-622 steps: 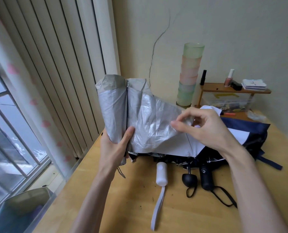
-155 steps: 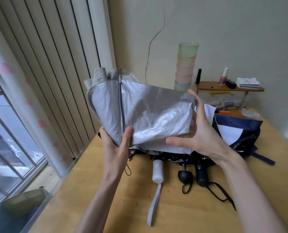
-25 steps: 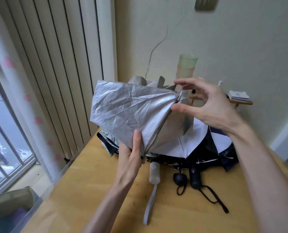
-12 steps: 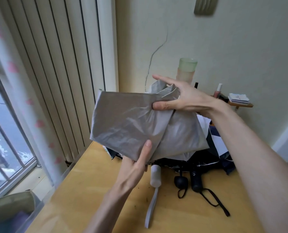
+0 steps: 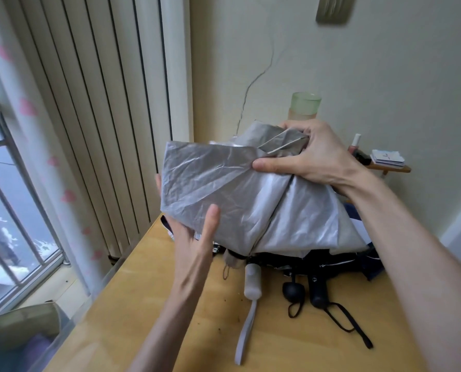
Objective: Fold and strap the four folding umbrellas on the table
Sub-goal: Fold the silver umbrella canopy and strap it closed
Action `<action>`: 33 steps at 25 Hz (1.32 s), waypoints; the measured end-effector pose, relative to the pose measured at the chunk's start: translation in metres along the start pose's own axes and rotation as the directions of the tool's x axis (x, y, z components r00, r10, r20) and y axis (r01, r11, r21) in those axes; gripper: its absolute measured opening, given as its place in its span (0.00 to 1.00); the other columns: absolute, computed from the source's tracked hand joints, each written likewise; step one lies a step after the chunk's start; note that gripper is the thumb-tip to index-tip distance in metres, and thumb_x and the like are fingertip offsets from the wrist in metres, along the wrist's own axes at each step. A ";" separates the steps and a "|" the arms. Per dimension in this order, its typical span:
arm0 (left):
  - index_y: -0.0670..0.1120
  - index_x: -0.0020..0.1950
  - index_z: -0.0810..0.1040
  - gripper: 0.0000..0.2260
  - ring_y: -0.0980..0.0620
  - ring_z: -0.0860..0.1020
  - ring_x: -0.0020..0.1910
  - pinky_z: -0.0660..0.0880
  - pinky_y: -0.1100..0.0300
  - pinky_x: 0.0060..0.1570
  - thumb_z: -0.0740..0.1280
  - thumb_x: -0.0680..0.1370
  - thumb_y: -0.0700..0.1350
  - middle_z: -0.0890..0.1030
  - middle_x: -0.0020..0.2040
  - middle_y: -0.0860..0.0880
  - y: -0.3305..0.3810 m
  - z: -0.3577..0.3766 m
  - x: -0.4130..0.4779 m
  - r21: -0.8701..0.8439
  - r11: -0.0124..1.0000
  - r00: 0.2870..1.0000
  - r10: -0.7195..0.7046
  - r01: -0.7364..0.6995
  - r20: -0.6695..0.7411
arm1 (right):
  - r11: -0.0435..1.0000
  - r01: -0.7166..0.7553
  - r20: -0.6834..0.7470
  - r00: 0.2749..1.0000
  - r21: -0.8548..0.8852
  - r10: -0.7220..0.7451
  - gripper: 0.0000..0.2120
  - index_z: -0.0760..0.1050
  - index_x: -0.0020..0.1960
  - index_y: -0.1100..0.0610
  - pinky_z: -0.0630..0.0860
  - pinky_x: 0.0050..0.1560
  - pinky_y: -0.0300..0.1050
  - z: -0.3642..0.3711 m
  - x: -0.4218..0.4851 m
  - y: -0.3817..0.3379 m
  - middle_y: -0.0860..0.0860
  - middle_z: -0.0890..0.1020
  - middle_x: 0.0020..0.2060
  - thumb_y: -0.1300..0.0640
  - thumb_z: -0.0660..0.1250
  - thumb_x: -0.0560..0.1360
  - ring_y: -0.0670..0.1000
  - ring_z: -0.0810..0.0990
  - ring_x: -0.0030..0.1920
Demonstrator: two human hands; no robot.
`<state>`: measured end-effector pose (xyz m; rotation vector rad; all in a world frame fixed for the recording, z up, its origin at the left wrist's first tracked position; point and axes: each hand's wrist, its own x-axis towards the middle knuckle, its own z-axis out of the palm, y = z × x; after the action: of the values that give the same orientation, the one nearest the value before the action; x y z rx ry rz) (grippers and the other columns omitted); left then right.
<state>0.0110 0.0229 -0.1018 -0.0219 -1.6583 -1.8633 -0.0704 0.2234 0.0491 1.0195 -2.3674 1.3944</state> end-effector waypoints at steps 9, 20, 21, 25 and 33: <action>0.39 0.70 0.73 0.20 0.50 0.78 0.64 0.76 0.44 0.65 0.64 0.78 0.30 0.77 0.63 0.41 0.008 -0.020 0.024 0.245 0.937 0.790 0.344 -0.250 -0.508 | 0.998 0.013 -0.057 0.998 -0.062 -0.017 0.16 0.84 0.46 0.56 0.71 0.38 0.42 -0.005 0.006 0.005 0.49 0.87 0.36 0.51 0.87 0.66 0.46 0.77 0.34; 0.73 0.81 0.41 0.52 0.57 0.68 0.78 0.71 0.50 0.72 0.71 0.68 0.76 0.60 0.83 0.63 0.038 0.038 -0.003 0.399 0.901 0.913 -0.010 -0.169 0.408 | 0.995 -0.044 -0.117 0.992 0.088 0.055 0.22 0.83 0.47 0.65 0.74 0.44 0.40 -0.003 -0.010 -0.007 0.57 0.87 0.42 0.47 0.83 0.70 0.45 0.81 0.40; 0.74 0.81 0.45 0.46 0.58 0.69 0.77 0.70 0.48 0.74 0.68 0.70 0.76 0.64 0.81 0.63 0.039 0.042 -0.001 0.342 0.929 0.902 -0.023 -0.140 0.432 | 0.994 -0.040 -0.131 0.990 0.103 0.054 0.19 0.82 0.45 0.64 0.74 0.42 0.39 -0.003 -0.013 -0.007 0.56 0.86 0.39 0.49 0.82 0.72 0.44 0.80 0.39; 0.62 0.77 0.72 0.28 0.61 0.74 0.73 0.66 0.47 0.78 0.51 0.82 0.72 0.78 0.73 0.59 0.041 0.056 0.011 0.095 0.992 0.865 -0.115 0.078 0.489 | 0.991 0.006 -0.162 0.987 0.131 0.015 0.19 0.77 0.39 0.67 0.67 0.37 0.40 0.000 -0.023 -0.004 0.50 0.77 0.34 0.54 0.80 0.75 0.45 0.73 0.36; 0.67 0.76 0.66 0.29 0.52 0.80 0.61 0.79 0.45 0.58 0.62 0.77 0.74 0.79 0.64 0.60 0.048 0.047 -0.024 0.459 0.860 0.948 0.083 -0.225 0.309 | 0.997 0.060 -0.264 0.964 0.053 -0.044 0.23 0.69 0.37 0.74 0.62 0.35 0.44 -0.007 -0.021 -0.002 0.55 0.69 0.33 0.60 0.78 0.76 0.50 0.67 0.34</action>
<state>0.0339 0.0755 -0.0594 -0.2099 -2.2163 -1.3175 -0.0550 0.2384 0.0442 0.8449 -2.1058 1.4882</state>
